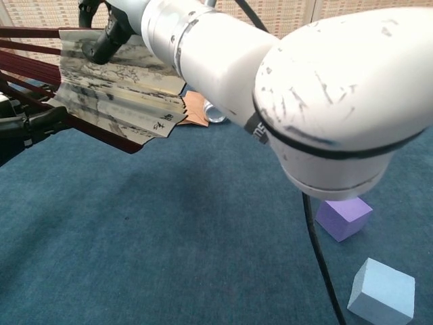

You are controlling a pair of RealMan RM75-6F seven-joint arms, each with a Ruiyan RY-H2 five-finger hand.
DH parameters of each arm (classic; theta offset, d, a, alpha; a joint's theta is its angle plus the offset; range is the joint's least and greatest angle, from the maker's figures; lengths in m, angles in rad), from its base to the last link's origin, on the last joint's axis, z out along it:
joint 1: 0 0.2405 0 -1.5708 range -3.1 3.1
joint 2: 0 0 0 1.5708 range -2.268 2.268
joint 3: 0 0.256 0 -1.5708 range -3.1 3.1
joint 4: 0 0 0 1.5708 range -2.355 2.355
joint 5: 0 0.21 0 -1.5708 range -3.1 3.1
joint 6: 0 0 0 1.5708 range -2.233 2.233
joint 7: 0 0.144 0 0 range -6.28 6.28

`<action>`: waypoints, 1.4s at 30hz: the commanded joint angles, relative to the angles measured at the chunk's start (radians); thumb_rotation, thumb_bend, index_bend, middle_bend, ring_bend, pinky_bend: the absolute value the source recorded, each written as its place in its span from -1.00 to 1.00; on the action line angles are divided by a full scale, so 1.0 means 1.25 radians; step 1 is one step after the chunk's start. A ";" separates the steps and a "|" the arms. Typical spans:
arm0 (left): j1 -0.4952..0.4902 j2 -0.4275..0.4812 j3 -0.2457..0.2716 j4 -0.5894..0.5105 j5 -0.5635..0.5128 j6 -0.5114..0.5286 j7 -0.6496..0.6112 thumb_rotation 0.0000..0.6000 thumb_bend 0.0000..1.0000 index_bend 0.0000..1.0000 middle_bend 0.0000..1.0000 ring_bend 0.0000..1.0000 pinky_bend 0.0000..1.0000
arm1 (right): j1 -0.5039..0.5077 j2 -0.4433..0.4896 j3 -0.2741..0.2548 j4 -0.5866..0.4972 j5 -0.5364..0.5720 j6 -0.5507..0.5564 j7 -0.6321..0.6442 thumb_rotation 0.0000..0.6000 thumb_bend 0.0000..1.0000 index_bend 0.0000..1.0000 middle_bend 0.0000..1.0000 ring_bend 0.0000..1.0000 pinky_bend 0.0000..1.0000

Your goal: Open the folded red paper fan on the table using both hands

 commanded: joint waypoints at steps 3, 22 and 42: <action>0.004 -0.015 -0.014 0.003 -0.030 0.001 0.025 1.00 0.22 0.18 -0.89 -1.00 -0.88 | 0.006 -0.005 0.001 0.005 0.002 0.011 0.008 1.00 0.10 0.24 -0.69 -1.00 -1.00; 0.010 -0.069 -0.078 0.112 -0.061 0.100 0.217 1.00 0.53 0.47 -0.58 -1.00 -0.86 | -0.028 0.070 -0.018 -0.052 -0.035 0.034 0.048 1.00 0.10 0.24 -0.69 -1.00 -1.00; -0.068 -0.284 -0.140 0.656 -0.018 0.252 0.298 1.00 0.54 0.43 -0.47 -0.95 -0.85 | -0.159 0.238 -0.169 -0.187 -0.245 0.074 0.098 1.00 0.10 0.20 -0.69 -1.00 -1.00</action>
